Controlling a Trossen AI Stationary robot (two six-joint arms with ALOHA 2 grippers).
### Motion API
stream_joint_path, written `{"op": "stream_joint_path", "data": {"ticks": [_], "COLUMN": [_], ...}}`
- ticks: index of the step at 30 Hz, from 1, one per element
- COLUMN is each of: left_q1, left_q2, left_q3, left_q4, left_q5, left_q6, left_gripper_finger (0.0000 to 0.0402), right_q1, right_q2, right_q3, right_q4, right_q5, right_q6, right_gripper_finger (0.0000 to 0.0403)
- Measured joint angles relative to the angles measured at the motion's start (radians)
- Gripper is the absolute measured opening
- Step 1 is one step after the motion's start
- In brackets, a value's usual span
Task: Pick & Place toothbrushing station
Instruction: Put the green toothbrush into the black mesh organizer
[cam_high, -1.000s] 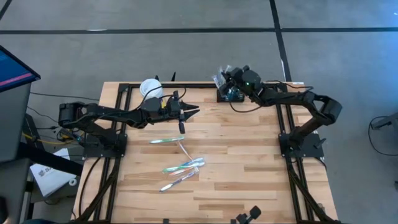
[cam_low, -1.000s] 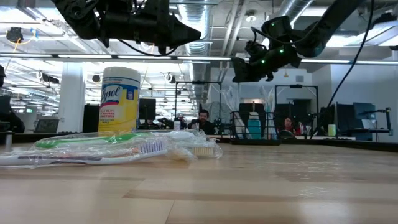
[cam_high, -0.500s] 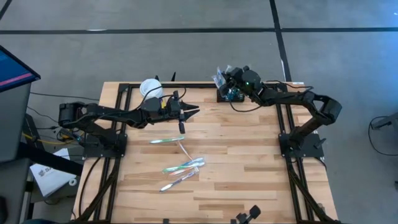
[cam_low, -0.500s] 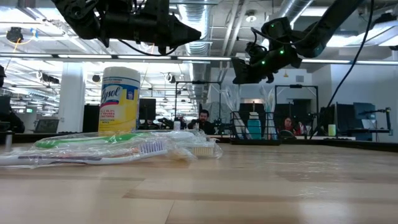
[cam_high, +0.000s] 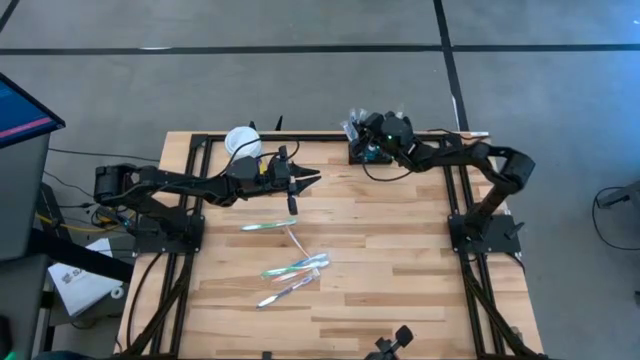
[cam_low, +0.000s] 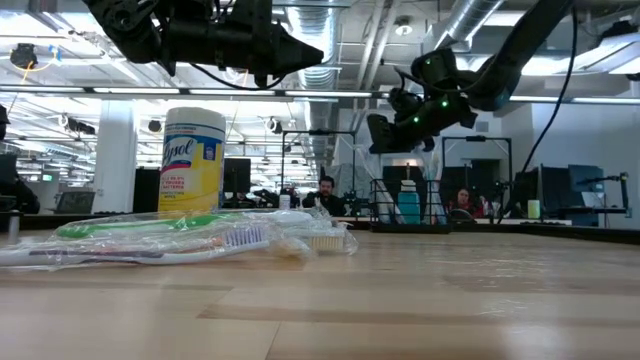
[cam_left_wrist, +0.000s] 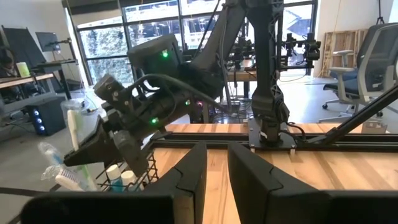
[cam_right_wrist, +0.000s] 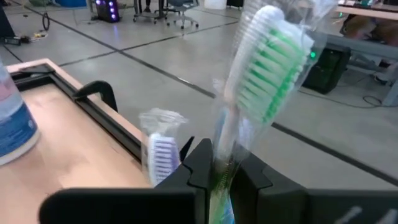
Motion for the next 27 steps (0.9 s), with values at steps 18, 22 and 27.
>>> {"op": "stream_joint_path", "data": {"ticks": [18,22,27], "left_q1": [0.000,0.000,0.000], "left_q2": [0.000,0.000,0.000], "left_q3": [0.000,0.000,0.000], "left_q4": [-0.002,-0.003,-0.003], "left_q5": [0.000,0.000,0.000], "left_q6": [0.000,0.000,0.000], "left_gripper_finger": [0.0058,0.0058,0.0058], "right_q1": [0.001,0.001,0.001], "right_q2": [0.004,0.004,0.003], "right_q3": [0.000,0.000,0.000], "right_q4": [-0.012,-0.012,0.006], "right_q5": [0.000,0.000,0.000], "right_q6": [-0.001,-0.002,-0.002], "right_gripper_finger": [0.0065,0.0066,0.0067]}}
